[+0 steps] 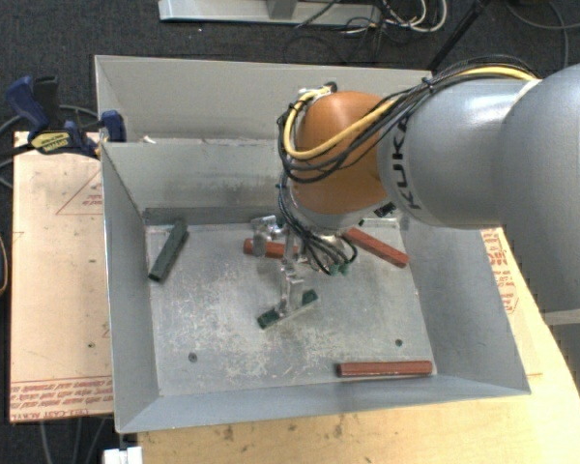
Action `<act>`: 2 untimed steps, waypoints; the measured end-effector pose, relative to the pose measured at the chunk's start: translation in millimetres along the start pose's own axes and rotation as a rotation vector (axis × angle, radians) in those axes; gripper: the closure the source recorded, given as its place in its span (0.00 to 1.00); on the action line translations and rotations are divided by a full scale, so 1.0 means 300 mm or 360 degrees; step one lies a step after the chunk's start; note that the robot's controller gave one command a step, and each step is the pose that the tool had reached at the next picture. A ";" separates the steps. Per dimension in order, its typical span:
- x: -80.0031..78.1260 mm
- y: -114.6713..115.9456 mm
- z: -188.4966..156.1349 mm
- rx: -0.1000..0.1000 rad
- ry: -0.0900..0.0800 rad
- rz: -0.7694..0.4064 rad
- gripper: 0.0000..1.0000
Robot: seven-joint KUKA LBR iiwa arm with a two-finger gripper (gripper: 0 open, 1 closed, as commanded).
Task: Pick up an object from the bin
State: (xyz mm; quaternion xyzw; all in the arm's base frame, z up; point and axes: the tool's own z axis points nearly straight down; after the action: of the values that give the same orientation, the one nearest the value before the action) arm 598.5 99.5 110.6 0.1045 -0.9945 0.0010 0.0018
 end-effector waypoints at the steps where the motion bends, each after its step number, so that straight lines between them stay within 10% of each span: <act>1: 0.271 -0.215 0.146 -0.0001 0.0007 0.0046 0.00; 2: 0.257 -0.201 0.136 -0.0004 -0.0007 0.0036 1.00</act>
Offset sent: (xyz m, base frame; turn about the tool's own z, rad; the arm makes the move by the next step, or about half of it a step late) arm -0.0633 -0.0755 -0.0406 0.0197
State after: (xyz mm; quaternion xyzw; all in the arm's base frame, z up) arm 535.6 24.3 70.2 0.0932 -0.9956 -0.0006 -0.0003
